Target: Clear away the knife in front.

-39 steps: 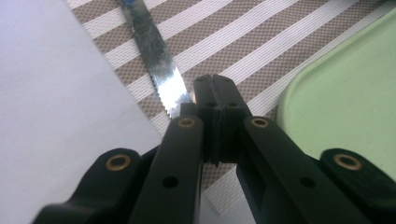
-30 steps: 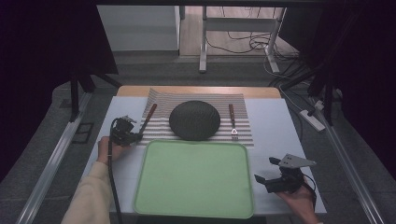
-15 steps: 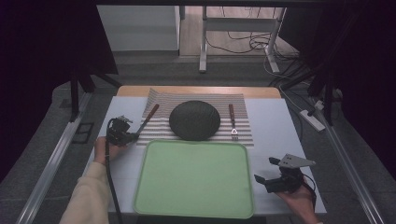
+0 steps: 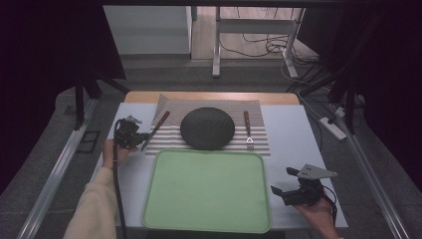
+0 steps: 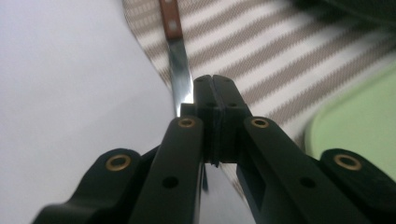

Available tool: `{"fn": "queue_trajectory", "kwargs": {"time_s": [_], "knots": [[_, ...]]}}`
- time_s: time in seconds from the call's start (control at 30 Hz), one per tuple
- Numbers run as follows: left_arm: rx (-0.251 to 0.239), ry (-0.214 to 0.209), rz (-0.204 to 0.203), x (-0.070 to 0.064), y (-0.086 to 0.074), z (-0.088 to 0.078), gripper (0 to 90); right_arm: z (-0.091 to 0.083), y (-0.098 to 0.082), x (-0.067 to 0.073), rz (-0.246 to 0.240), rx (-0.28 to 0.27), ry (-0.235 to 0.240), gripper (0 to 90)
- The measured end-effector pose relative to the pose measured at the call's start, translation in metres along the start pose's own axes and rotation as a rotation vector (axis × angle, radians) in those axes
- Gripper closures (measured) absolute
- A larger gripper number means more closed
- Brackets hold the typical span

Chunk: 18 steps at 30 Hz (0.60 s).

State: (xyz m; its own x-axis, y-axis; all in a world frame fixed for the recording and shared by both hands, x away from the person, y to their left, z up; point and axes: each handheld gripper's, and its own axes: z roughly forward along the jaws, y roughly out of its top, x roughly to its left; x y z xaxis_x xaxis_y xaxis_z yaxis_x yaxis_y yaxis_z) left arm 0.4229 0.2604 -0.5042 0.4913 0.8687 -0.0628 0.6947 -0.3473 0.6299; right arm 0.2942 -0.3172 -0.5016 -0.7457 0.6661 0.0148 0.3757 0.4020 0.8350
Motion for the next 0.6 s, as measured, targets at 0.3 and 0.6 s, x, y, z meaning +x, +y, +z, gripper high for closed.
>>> {"fn": "queue_trajectory", "kwargs": {"time_s": [0.3, 0.6], "knots": [[0.043, 0.045, -0.023, 0.021, 0.047, 0.044, 88.7, 0.0, -0.002, 0.002, 0.003, 0.011, -0.002, 7.2], [0.08, 0.069, -0.022, 0.036, 0.061, 0.062, 88.6, -0.007, -0.007, 0.003, 0.021, 0.009, -0.007, 7.2]]}}
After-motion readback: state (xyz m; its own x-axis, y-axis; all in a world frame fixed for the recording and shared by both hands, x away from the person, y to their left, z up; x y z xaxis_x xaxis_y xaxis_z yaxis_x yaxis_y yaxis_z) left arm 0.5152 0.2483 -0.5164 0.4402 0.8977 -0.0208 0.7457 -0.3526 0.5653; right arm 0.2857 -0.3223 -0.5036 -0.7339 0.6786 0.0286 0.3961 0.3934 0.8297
